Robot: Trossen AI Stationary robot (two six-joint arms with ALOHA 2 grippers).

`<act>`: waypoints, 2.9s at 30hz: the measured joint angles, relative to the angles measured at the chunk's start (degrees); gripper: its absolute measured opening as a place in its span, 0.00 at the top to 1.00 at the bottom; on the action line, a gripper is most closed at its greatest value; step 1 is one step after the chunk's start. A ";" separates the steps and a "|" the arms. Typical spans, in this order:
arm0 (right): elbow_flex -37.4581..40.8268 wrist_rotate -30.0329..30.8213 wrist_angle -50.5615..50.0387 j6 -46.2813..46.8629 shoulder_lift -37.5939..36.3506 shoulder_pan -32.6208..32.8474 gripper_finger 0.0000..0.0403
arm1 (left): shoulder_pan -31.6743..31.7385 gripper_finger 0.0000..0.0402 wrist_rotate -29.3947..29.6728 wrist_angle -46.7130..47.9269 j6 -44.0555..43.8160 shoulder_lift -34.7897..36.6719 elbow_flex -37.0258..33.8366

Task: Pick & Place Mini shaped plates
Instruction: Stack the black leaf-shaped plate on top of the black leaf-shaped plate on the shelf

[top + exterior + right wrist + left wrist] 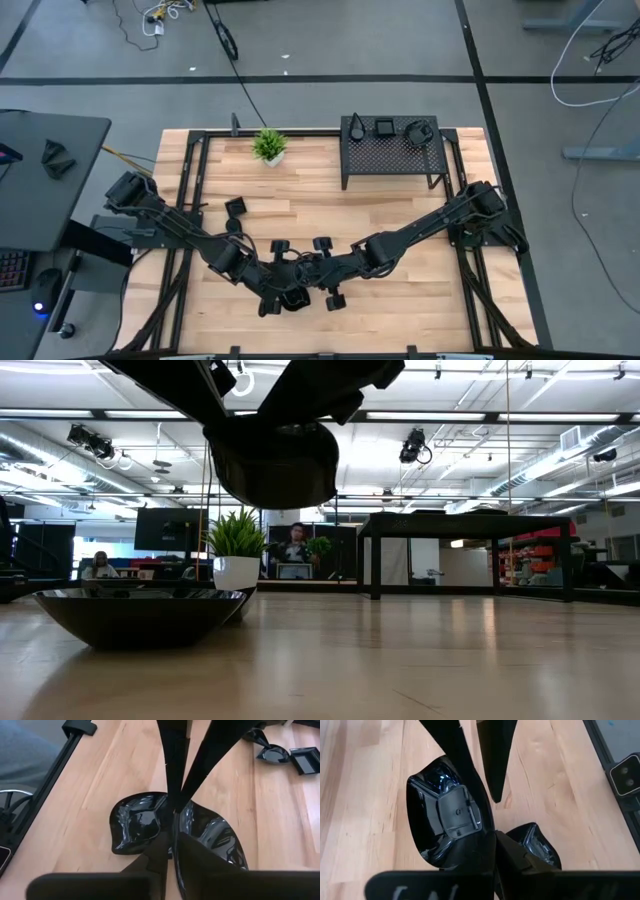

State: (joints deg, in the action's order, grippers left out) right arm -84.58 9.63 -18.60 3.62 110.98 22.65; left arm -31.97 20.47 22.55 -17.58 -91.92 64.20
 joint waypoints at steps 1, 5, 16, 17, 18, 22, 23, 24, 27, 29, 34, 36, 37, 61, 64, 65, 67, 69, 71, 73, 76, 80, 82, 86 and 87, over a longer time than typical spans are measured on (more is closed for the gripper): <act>0.00 0.00 -0.06 0.00 0.00 0.00 0.90 | 0.02 0.98 0.02 -0.01 0.00 0.00 0.00; 0.00 0.02 -0.40 -0.10 0.00 0.00 0.95 | 0.03 0.98 0.04 -0.04 0.05 0.02 0.00; 0.00 0.02 -1.39 -1.70 -0.02 0.07 0.99 | 0.70 0.83 0.88 -3.11 1.67 0.09 -0.02; 0.00 0.04 -1.97 -1.72 -0.02 0.09 0.99 | 0.80 0.79 0.94 -3.32 2.25 0.09 -0.02; 0.00 0.04 -2.55 -1.72 -0.02 0.19 0.99 | 0.98 0.75 0.91 -3.48 3.02 0.09 -0.02; 1.40 0.98 -3.40 -1.53 -0.09 1.23 1.00 | 1.05 0.60 0.50 0.59 3.21 1.19 1.26; 2.01 1.35 -3.91 -1.51 -0.07 1.81 1.00 | 1.05 0.57 0.49 2.35 2.84 1.78 1.80; 2.34 1.80 -5.33 -1.53 -0.07 2.46 1.00 | 0.97 0.54 0.84 4.68 1.87 2.56 2.12; 2.52 2.03 -9.77 -0.38 -0.19 5.16 1.00 | 0.18 0.49 4.28 12.04 -2.16 5.19 2.21; 2.62 3.84 -13.82 2.06 -1.49 7.29 1.00 | -0.71 0.48 8.43 15.65 -5.39 6.83 1.16; 2.60 10.48 -27.81 5.80 -9.17 11.72 1.00 | -2.96 0.48 16.60 16.88 -11.70 7.74 -2.22; 2.60 13.00 -34.90 6.01 -13.58 12.71 1.00 | -3.59 0.49 17.45 14.93 -12.67 7.72 -3.66; 2.57 14.38 -38.87 5.98 -15.95 12.98 1.00 | -3.71 0.50 17.49 13.19 -12.97 7.66 -4.45; 18.25 21.28 -56.77 -44.51 -46.69 -34.26 1.00 | -2.97 0.51 17.90 0.19 -12.62 7.56 -10.29; 20.18 19.27 -50.24 -52.12 -46.69 -41.08 1.00 | -2.50 0.51 17.90 0.10 -12.62 7.56 -10.29; 20.44 17.80 -48.23 -53.73 -46.69 -43.21 1.00 | -2.30 0.51 17.90 0.09 -12.62 7.54 -10.29; 20.63 13.42 -44.69 -56.54 -46.69 -47.58 1.00 | -1.87 0.51 17.90 -0.07 -11.93 7.54 -10.29; 20.65 9.92 -41.55 -59.34 -46.69 -51.65 1.00 | -1.53 0.51 17.90 -0.67 -11.17 7.54 -10.29; 20.65 5.83 -39.21 -61.54 -46.69 -55.62 1.00 | -1.04 0.51 17.88 -1.43 -9.89 7.54 -10.29; 20.65 0.69 -37.26 -63.13 -46.51 -59.31 1.00 | -0.73 0.51 17.88 -2.17 -8.76 7.54 -10.29; 20.65 -3.12 -37.00 -65.61 -46.47 -64.23 1.00 | -0.24 0.51 17.88 -2.57 -8.32 7.54 -10.29; 20.65 -4.98 -36.84 -68.50 -46.47 -68.59 1.00 | 0.07 0.51 17.90 -2.70 -8.32 7.52 -10.29; 20.65 -5.87 -36.79 -68.60 -46.16 -69.41 1.00 | 0.13 0.51 17.88 -3.09 -7.87 7.52 -10.29; 20.65 -5.59 -38.97 -66.30 -44.48 -69.71 1.00 | 0.31 0.51 17.88 -3.69 -7.52 7.52 -10.29; 20.65 -5.17 -39.60 -65.62 -43.88 -69.86 1.00 | 0.31 0.51 17.88 -3.72 -7.52 7.52 -10.29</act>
State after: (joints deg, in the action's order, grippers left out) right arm -63.92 4.46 -58.20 -62.01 67.10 -47.20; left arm -31.66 38.35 18.83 -25.10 -84.40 53.91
